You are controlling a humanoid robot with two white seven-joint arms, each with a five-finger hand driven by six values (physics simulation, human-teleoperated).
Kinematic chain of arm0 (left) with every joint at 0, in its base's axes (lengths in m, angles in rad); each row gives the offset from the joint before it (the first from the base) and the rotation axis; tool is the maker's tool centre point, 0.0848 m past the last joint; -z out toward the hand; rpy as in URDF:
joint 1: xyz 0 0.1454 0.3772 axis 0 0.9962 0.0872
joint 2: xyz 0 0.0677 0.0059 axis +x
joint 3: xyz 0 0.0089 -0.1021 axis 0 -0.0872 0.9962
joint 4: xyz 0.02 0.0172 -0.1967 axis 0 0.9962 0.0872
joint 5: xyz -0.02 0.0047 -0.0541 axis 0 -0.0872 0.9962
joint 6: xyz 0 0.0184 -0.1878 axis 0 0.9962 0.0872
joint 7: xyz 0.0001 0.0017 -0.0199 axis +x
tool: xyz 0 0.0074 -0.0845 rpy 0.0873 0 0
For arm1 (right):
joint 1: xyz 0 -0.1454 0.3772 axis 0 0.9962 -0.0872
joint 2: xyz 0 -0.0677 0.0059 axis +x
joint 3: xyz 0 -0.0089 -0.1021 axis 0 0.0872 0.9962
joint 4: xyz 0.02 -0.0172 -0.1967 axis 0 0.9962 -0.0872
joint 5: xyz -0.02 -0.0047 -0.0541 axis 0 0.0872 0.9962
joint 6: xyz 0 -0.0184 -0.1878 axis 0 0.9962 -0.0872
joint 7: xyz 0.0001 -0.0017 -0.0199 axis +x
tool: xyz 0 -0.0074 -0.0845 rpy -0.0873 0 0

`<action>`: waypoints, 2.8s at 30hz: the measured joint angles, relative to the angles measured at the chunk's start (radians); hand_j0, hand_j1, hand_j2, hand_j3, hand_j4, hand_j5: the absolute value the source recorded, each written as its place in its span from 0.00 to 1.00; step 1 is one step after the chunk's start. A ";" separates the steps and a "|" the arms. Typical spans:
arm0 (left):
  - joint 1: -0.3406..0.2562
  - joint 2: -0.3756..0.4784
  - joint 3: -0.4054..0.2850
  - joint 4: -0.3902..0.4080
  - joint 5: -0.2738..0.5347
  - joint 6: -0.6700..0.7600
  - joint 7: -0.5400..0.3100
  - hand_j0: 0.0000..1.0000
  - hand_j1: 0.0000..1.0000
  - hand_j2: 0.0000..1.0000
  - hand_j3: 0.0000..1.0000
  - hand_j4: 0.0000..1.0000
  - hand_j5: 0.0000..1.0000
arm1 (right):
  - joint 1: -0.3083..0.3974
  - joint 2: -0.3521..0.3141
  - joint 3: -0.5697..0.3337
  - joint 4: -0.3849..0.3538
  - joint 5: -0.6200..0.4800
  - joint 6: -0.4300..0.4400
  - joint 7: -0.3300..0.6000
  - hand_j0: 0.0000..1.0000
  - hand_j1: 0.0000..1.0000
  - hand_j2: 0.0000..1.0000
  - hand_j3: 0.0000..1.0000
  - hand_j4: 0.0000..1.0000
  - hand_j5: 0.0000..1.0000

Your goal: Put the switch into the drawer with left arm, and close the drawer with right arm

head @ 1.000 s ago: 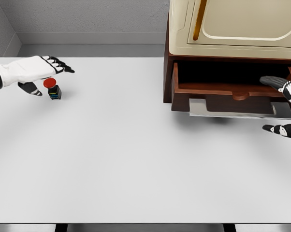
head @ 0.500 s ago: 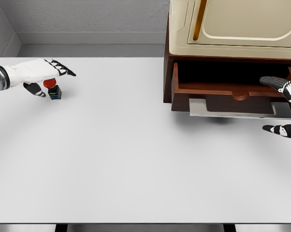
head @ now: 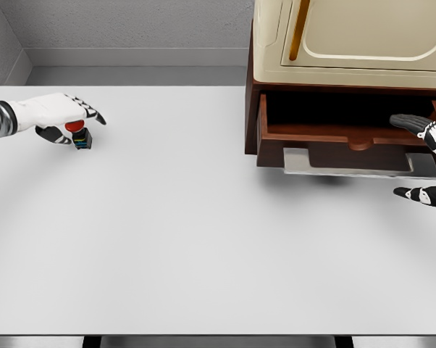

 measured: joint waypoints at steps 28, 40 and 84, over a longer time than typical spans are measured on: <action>-0.006 0.007 0.001 -0.004 0.004 0.000 -0.006 0.46 0.46 0.46 0.46 0.46 0.46 | 0.002 0.000 -0.002 0.000 -0.002 0.000 -0.002 1.00 1.00 1.00 1.00 1.00 1.00; -0.029 0.013 0.002 -0.043 0.013 0.000 -0.006 0.46 0.46 0.46 0.46 0.46 0.46 | 0.003 0.000 -0.003 0.000 -0.002 0.000 -0.002 1.00 1.00 1.00 1.00 1.00 1.00; -0.089 0.015 0.001 -0.576 0.015 0.000 -0.006 0.46 0.46 0.46 0.46 0.46 0.46 | 0.006 -0.002 -0.006 0.000 -0.002 0.000 -0.003 1.00 1.00 1.00 1.00 1.00 1.00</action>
